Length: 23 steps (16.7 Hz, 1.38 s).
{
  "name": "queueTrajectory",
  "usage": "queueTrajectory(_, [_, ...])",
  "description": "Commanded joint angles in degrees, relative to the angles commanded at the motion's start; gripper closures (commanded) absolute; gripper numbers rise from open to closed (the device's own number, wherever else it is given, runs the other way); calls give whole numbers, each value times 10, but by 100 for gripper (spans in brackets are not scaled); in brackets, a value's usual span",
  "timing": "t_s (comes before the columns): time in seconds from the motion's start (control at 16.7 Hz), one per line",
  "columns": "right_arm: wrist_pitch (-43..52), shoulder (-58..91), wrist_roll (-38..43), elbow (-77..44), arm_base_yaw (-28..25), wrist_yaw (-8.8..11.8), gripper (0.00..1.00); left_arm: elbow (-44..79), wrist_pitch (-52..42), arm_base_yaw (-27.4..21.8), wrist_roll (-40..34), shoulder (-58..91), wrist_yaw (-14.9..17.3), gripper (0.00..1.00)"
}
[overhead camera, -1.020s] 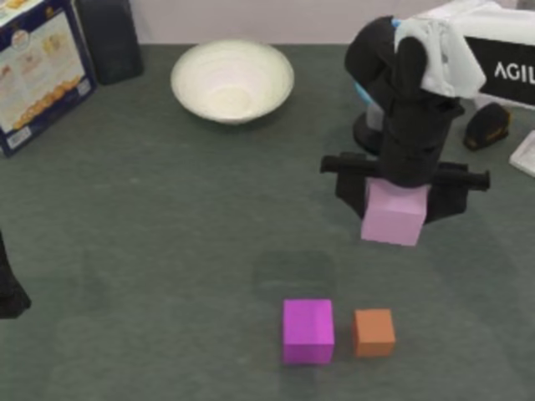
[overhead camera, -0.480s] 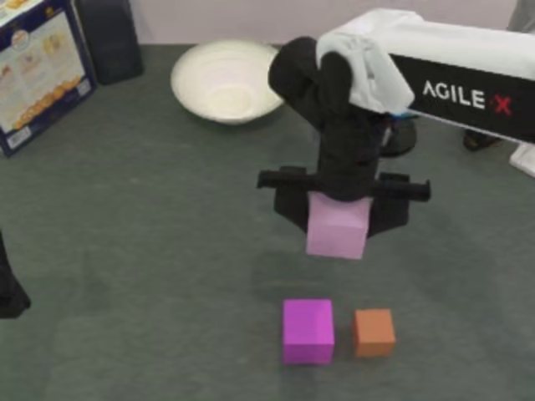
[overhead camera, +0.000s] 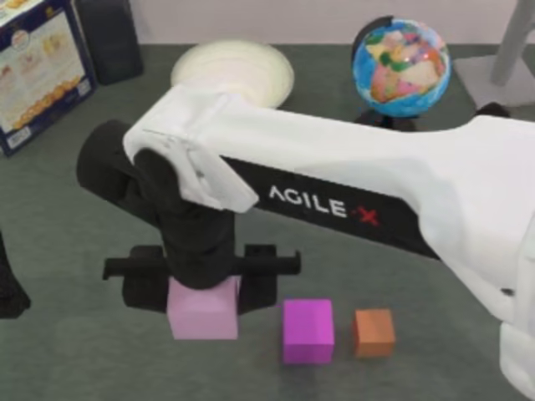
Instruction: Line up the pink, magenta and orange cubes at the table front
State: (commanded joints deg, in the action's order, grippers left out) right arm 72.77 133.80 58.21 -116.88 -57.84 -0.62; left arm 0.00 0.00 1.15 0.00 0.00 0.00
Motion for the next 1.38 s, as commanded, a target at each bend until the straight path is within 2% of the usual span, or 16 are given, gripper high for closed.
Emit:
queueTrajectory(0.36, [-1,0,5,-2,-5,1,100,0,0,0,0,0,0,0])
queueTrajectory(0.78, [-124,33,6,87,-6,0,100,0,0,0,0,0,0,0])
queueTrajectory(1.08, [-132,37,6,93,-7,-1,100,0,0,0,0,0,0,0])
queueTrajectory(1.38, [-132,37,6,93,-7,-1,62,0,0,0,0,0,0,0])
